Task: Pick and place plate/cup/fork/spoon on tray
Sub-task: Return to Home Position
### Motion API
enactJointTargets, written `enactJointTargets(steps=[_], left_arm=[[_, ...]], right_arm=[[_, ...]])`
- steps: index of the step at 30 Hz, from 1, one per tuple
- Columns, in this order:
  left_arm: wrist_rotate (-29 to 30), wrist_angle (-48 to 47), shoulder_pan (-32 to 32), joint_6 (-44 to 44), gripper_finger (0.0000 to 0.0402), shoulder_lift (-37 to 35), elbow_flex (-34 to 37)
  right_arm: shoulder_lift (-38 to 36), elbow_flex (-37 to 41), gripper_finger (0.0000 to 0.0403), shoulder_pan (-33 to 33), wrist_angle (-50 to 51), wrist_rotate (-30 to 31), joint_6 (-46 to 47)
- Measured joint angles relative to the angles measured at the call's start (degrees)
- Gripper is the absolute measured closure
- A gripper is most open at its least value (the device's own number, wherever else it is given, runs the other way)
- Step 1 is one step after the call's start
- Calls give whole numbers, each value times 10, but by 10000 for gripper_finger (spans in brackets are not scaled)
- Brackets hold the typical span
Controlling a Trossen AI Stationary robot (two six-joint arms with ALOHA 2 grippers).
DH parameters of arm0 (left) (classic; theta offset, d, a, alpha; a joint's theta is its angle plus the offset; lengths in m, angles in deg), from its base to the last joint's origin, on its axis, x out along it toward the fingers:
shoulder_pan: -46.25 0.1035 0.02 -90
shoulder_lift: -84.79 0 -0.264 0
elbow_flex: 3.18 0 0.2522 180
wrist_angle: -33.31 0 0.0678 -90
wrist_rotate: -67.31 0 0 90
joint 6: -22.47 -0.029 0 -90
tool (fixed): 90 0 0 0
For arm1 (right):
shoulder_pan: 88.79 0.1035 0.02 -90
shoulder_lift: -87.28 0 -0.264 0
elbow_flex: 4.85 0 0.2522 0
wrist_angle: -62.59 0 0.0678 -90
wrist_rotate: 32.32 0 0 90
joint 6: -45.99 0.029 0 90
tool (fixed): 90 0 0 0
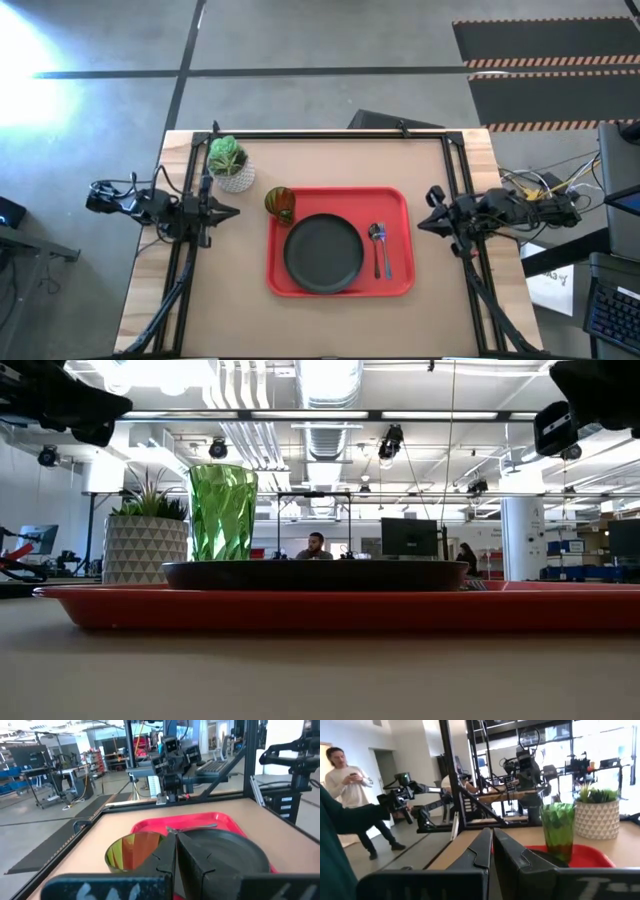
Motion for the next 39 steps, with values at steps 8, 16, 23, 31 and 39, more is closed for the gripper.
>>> enactJointTargets(steps=[8,16,23,31,39], left_arm=[[3,31,1,-5,402,14,0],[82,39,1,-98,402,20,0],[67,27,1,-125,402,19,0],[-73,-59,1,-20,402,19,1],[-168,-67,1,-14,402,19,1]], right_arm=[[0,-21,394,0,-6,0,-72],[15,-36,394,0,-6,2,-150],[26,-36,394,0,-5,34,-140],[26,-20,394,0,-5,34,-143],[26,6,394,0,-10,8,-128]])
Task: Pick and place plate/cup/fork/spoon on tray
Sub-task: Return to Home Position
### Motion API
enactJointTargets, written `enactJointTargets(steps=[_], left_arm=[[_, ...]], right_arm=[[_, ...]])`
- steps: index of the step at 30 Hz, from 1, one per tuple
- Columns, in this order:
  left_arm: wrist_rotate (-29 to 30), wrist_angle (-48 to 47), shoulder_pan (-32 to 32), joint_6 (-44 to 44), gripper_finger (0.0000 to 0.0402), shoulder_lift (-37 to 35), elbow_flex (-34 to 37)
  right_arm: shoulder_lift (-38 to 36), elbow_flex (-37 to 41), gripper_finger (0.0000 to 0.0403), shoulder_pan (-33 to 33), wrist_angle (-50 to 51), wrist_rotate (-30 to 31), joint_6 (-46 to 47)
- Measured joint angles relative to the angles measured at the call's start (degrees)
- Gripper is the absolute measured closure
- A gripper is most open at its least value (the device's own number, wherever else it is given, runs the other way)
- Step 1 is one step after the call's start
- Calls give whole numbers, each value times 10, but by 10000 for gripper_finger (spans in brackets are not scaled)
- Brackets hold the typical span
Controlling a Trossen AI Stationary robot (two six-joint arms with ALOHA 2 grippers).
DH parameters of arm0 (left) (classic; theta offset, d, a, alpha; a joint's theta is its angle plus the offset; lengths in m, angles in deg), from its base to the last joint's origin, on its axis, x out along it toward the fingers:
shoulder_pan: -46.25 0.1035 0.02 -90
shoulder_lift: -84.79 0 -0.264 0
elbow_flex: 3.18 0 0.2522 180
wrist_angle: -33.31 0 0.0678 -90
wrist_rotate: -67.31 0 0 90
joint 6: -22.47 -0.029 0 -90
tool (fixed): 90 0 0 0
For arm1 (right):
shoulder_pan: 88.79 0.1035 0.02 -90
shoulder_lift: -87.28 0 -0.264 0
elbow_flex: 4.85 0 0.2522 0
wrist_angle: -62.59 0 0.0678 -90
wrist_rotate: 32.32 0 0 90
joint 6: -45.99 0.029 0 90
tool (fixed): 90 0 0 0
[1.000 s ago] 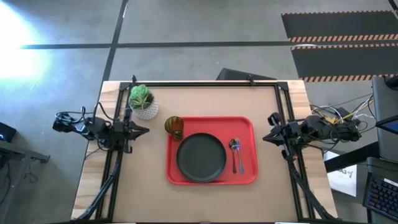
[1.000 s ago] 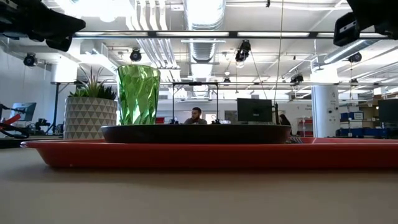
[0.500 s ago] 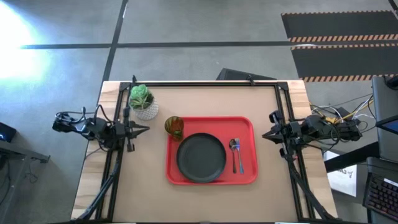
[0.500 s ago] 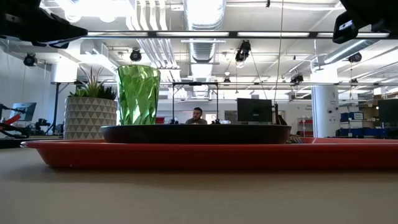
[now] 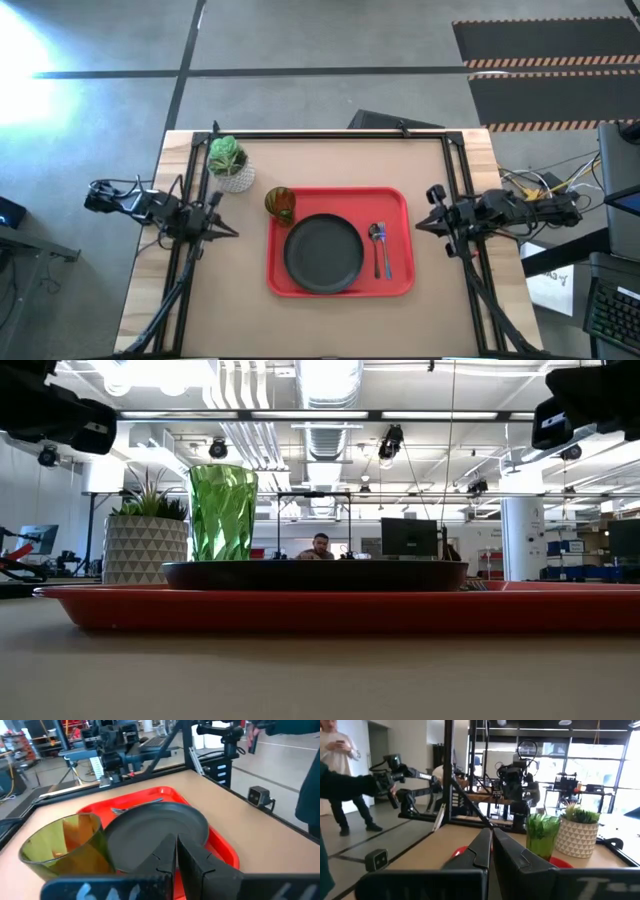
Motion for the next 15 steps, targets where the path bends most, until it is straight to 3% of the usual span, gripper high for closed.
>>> enactJointTargets(steps=[4,8,11,15], left_arm=[[-24,12,0,0,402,-5,16],[-29,130,0,-20,402,-18,76],[1,202,1,-30,402,-23,124],[52,256,9,-54,402,-2,138]], right_arm=[[-1,14,394,0,-4,0,-14],[-4,43,394,0,-61,-1,-29],[-5,43,394,-1,-78,2,-47],[-9,43,394,-7,-107,4,-54]])
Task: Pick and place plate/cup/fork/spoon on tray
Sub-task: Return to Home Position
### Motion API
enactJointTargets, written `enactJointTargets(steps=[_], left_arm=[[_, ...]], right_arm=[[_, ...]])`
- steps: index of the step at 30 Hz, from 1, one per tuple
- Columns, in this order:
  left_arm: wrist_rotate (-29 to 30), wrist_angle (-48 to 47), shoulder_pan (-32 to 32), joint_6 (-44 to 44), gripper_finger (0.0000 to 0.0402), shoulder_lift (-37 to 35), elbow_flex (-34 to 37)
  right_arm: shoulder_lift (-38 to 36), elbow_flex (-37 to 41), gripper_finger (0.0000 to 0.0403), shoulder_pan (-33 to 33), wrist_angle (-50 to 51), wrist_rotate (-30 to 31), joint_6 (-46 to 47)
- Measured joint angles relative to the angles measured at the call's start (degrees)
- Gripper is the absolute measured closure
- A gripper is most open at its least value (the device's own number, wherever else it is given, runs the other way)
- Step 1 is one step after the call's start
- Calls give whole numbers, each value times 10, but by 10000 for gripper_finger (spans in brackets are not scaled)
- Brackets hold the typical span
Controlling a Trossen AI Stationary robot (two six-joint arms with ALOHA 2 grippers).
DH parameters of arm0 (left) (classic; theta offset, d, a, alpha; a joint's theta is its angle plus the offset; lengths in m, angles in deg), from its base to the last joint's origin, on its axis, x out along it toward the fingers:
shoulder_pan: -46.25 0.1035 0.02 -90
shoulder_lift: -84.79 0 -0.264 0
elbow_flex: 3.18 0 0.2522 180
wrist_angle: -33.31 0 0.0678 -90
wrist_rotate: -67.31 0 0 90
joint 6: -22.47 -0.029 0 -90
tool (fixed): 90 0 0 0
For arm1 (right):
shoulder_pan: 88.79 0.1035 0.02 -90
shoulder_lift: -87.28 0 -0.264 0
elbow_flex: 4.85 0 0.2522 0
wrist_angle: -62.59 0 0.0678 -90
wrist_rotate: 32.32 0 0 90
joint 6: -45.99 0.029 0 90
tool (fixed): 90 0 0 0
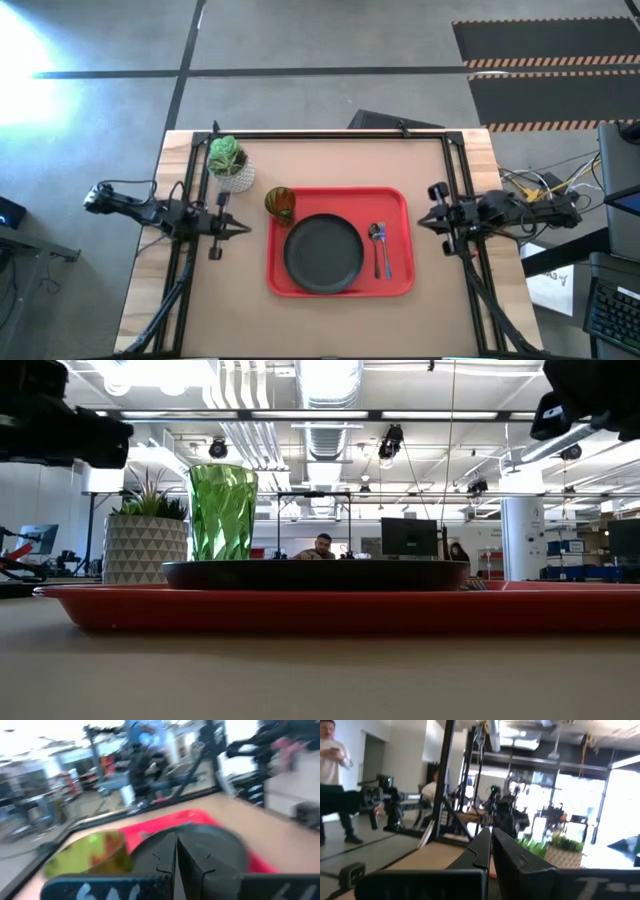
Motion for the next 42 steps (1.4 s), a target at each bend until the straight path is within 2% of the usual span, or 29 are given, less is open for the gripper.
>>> enactJointTargets(steps=[2,5,15,22,27,34,36,38,42], left_arm=[[24,0,7,-7,402,4,-1],[31,4,19,-7,402,6,-1],[33,62,78,-69,402,6,-2],[22,65,137,-71,402,7,-2],[5,65,162,-70,402,6,-1],[-39,65,162,-66,402,7,0],[-39,64,162,-55,402,8,1],[-39,63,162,-39,402,10,1],[-39,57,162,-36,402,21,2]], right_arm=[[0,0,394,-5,-11,0,-1],[1,0,394,-14,-15,2,1],[5,0,394,-82,-18,11,-2],[5,1,394,-151,-19,6,6],[6,1,394,-187,-29,-30,18],[12,1,394,-192,-26,-150,130],[17,1,394,-192,-17,-163,147],[25,1,394,-192,7,-155,138],[49,1,394,-192,68,-100,92]])
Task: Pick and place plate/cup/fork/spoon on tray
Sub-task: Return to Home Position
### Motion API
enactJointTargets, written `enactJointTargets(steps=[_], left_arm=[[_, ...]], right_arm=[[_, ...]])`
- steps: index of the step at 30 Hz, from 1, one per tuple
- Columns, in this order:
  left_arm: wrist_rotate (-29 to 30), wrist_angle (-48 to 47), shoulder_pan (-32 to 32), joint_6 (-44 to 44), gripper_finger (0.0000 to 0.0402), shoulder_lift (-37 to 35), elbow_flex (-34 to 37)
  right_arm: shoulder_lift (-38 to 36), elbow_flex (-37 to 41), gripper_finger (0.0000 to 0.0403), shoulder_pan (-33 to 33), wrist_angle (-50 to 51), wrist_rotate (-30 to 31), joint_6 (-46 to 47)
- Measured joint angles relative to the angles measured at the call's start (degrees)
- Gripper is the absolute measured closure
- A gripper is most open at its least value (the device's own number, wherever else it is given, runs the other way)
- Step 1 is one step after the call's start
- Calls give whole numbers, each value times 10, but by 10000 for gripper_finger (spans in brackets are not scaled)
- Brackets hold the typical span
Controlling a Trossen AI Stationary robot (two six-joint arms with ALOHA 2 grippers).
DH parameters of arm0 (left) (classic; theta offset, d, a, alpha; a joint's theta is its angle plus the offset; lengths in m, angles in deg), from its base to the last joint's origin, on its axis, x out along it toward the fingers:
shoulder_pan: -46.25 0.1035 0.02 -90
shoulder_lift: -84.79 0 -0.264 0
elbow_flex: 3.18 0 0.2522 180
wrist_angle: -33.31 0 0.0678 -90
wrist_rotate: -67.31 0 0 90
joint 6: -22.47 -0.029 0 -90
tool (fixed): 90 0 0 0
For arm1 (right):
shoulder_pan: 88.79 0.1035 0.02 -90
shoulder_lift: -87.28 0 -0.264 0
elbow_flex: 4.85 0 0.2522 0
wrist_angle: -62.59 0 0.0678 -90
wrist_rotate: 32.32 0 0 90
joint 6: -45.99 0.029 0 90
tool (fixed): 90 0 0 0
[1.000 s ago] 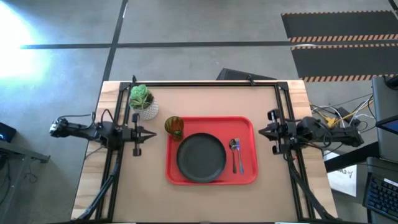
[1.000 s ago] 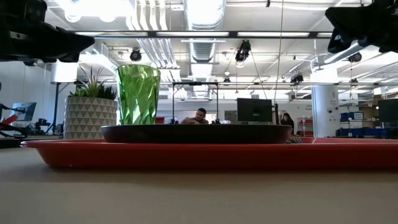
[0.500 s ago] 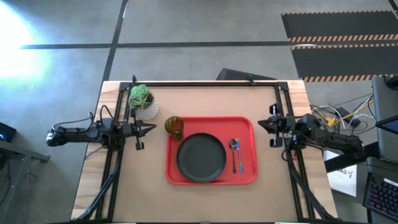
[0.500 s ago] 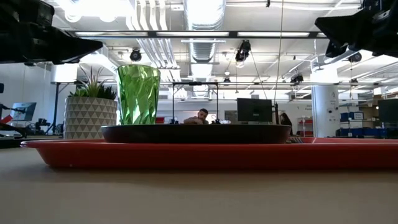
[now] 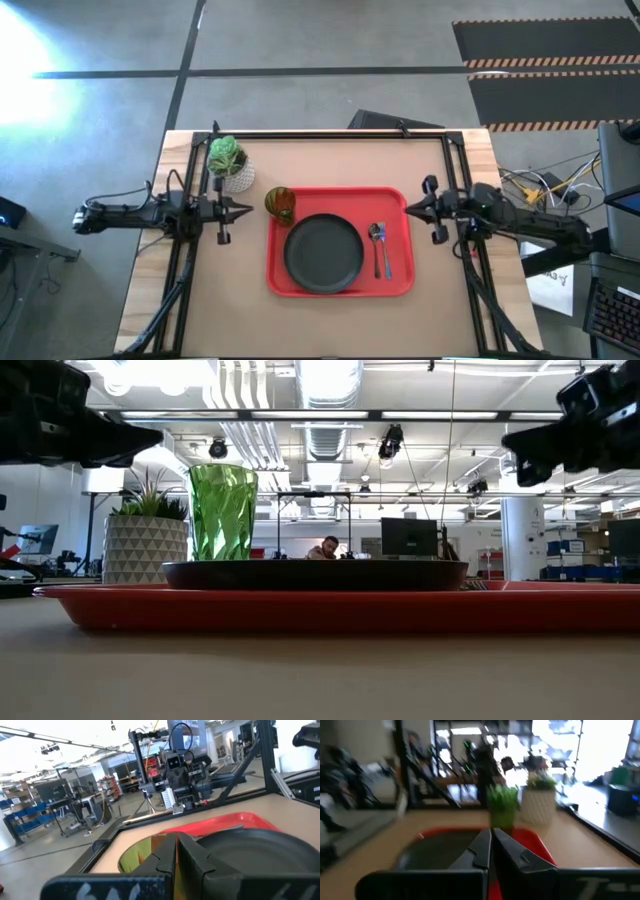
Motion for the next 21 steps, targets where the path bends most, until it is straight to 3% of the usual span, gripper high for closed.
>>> enactJointTargets(steps=[8,21], left_arm=[[0,-1,0,0,402,23,0],[0,3,0,1,402,30,0]], right_arm=[[42,0,394,0,9,8,-28],[44,0,394,0,11,8,-49]])
